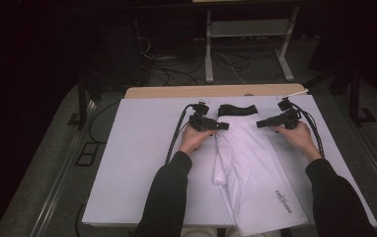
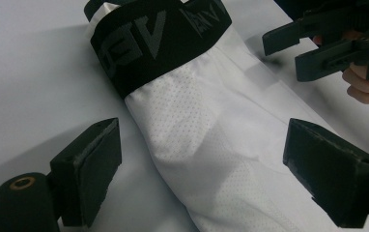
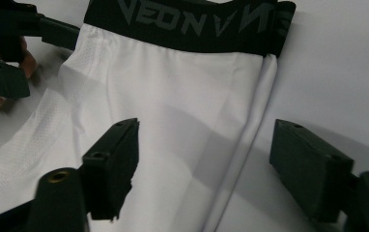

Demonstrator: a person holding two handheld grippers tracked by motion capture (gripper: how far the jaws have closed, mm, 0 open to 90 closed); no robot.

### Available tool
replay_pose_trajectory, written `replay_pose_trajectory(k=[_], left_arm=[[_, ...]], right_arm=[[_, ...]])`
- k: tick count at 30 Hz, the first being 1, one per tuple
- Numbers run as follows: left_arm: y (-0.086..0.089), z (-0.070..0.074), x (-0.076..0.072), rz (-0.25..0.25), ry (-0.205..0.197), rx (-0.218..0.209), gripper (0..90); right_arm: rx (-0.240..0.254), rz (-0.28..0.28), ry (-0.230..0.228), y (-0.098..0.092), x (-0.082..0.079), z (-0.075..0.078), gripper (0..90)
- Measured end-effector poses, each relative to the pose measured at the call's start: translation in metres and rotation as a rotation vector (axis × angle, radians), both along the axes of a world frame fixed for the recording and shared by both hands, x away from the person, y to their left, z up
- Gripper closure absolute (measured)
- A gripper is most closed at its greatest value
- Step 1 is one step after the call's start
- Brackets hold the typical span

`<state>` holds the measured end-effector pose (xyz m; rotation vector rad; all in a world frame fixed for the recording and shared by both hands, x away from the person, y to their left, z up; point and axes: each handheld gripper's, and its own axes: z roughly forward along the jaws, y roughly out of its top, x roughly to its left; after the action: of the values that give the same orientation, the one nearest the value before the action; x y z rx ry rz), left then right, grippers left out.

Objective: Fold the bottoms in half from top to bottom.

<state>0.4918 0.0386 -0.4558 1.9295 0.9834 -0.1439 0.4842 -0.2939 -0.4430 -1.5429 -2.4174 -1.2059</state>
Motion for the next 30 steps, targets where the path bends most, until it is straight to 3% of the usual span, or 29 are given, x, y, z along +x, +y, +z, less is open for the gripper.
replay_pose_trajectory(k=[8,15,22,24,28,30], left_arm=[[-0.005,-0.003,-0.002,-0.029,0.016,0.028,20.0],[-0.009,-0.005,-0.003,-0.035,0.034,0.007,30.9],[-0.01,-0.007,-0.002,0.027,0.057,0.031,59.5],[-0.01,-0.008,-0.001,0.046,0.062,0.034,67.5],[-0.013,-0.008,-0.002,0.08,0.06,0.061,80.5],[-0.013,-0.008,-0.003,0.087,0.06,0.065,84.5]], right_arm=[[-0.014,-0.009,0.031,0.003,0.001,-0.004,41.7],[-0.033,-0.022,0.028,0.008,-0.002,-0.007,58.9],[-0.085,-0.083,-0.001,0.01,-0.006,-0.009,83.7],[-0.088,-0.11,-0.008,0.011,-0.008,-0.01,86.6],[-0.125,-0.112,-0.04,0.016,-0.012,-0.008,88.2],[-0.095,-0.105,-0.044,0.016,-0.014,-0.007,88.3]])
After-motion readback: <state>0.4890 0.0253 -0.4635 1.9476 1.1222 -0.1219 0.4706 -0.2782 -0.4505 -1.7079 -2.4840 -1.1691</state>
